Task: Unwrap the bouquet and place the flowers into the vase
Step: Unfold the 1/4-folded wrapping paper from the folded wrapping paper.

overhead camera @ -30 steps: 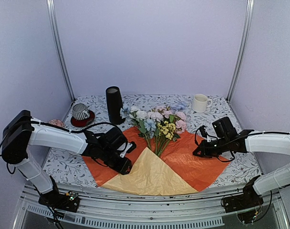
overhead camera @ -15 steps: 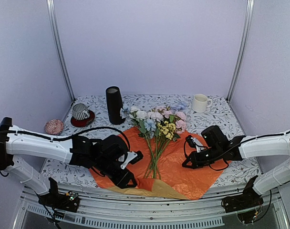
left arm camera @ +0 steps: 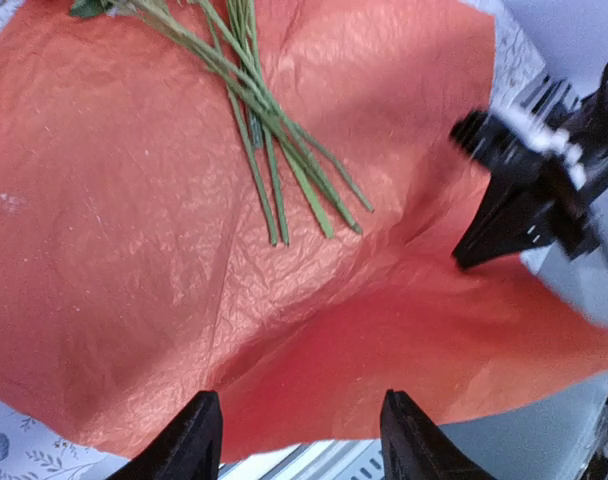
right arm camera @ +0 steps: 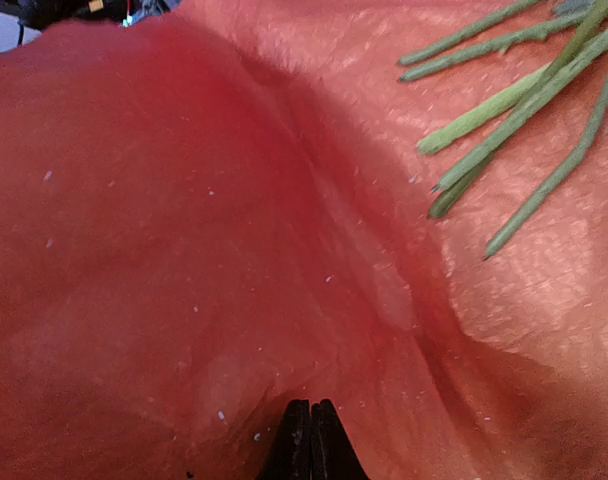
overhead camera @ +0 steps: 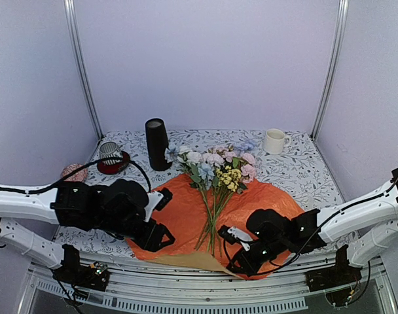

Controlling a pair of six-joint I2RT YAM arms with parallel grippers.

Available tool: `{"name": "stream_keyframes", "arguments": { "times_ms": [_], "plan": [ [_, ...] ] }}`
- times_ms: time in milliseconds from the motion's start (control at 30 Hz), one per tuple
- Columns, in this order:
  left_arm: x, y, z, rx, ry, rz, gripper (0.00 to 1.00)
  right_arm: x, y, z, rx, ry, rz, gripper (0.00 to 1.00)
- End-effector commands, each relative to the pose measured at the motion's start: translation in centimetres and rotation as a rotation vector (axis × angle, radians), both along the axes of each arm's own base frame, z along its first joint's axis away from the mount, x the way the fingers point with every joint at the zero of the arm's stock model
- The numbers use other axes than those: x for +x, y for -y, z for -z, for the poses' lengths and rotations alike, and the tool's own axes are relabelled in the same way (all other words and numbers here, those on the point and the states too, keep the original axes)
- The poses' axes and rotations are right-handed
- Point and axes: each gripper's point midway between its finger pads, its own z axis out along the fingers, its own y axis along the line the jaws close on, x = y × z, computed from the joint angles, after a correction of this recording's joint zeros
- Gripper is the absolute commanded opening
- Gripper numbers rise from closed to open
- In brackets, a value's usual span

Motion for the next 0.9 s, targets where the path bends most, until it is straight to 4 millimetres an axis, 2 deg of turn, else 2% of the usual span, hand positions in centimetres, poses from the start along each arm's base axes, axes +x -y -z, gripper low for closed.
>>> {"name": "stream_keyframes", "arguments": {
  "times_ms": [0,100,267,367,467,700,867],
  "plan": [
    [2.0,-1.8,-4.0,-0.099,0.087,-0.141,0.58,-1.4,-1.6,1.4,-0.033,-0.008,-0.006,0.04],
    [2.0,-2.3,-4.3,-0.117,0.086,-0.147,0.58,-2.5,-2.2,2.8,-0.081,-0.026,-0.034,0.04],
    [1.6,-2.8,-2.4,-0.076,0.054,-0.147,0.58,-3.1,-2.6,4.5,-0.159,-0.020,-0.057,0.04],
    [1.5,-2.9,-1.3,-0.045,0.044,-0.147,0.58,-2.8,-3.2,3.8,-0.148,0.002,-0.058,0.04],
    [1.7,-2.8,-0.7,-0.037,0.048,-0.145,0.58,-2.2,-3.9,2.1,-0.113,0.040,-0.056,0.04],
    [2.7,-1.8,0.5,-0.051,0.067,-0.137,0.59,1.7,-3.7,-1.9,-0.082,0.233,0.077,0.04],
    [4.9,-1.9,1.6,-0.034,0.092,-0.181,0.64,6.3,-2.3,-4.0,-0.075,0.326,0.246,0.04]
  ]
}}
